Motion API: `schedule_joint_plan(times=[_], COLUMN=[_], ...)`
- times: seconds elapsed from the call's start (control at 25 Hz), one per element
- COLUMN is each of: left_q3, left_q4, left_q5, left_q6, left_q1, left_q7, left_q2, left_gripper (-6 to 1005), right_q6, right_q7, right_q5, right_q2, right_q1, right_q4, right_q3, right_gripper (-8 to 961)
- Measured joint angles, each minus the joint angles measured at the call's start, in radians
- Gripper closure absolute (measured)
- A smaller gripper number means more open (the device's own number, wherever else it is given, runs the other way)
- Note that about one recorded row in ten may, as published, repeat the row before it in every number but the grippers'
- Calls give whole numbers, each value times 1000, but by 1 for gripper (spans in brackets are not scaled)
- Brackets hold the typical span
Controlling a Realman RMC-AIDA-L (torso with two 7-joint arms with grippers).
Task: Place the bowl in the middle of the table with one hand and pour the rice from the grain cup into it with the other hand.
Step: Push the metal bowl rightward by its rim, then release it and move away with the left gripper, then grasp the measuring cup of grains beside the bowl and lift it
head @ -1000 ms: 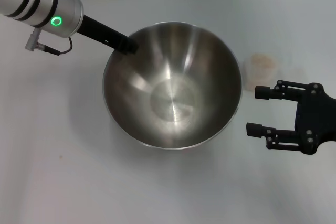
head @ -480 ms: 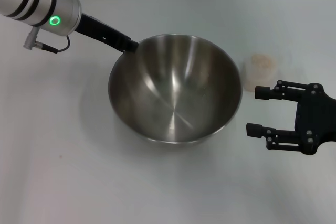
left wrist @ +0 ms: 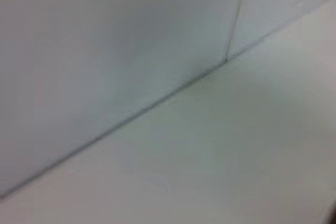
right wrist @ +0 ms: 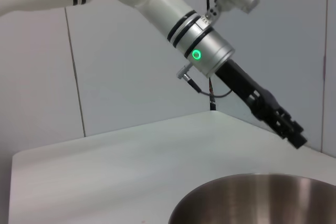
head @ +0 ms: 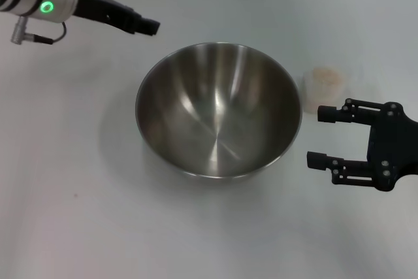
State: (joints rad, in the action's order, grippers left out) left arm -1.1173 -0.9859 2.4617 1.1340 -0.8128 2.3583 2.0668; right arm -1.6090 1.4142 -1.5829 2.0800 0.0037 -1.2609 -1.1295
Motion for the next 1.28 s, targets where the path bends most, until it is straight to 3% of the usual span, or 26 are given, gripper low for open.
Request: schedule_joint_plan(times=[0.08,0.16,0.2,0.24,0.4,0.44,0.48,0.52,0.64,0.76,0.92,1.0,1.16,1.24,1.28], left_q3=[6,1,1,-11,-28,-24,-24,-21,-15,4,109,169,183,189,189], left_q4=[-46,-150,-150,-212,-275,-275,-275,-268,-245,-224,-112,-10,195,247,247], left_q5=[-10,-85,-85,-170,-375,-529,-529,-620,-836,-997,-1066,-1052,-1027,-986,-986], left_q6=[-23,-86,-86,-145,-243,-275,-275,-284,-281,-258,-49,135,416,572,572], left_q1=[26,100,100,164,270,317,317,340,404,450,452,425,360,349,349], left_q7=[-4,-38,-38,-89,-230,-339,-339,-411,-604,-672,-778,-829,-847,-882,-882], left_q2=[1,2,2,2,1,0,0,0,-1,-2,-16,-50,-165,-203,-203], left_gripper=[517,428,396,363,234,218,202,185,153,153,153,153,153,153,153], right_q6=[0,0,0,0,0,0,0,0,0,0,0,0,0,0,0], right_q7=[-1,-4,-4,-4,-4,-5,-5,-5,-5,-5,-5,-5,-3,-2,-2], right_q5=[0,0,0,0,0,0,0,0,0,0,1,2,3,3,3], right_q2=[0,0,0,0,0,0,0,1,2,2,2,2,2,1,1], right_q1=[3,6,7,8,9,9,10,10,17,23,27,31,40,45,46], right_q4=[2,5,7,8,10,10,10,10,10,9,6,5,4,3,3], right_q3=[2,7,10,11,12,12,12,12,11,11,11,11,11,14,19], right_gripper=[212,212,212,212,212,212,212,212,212,212,212,212,212,212,212])
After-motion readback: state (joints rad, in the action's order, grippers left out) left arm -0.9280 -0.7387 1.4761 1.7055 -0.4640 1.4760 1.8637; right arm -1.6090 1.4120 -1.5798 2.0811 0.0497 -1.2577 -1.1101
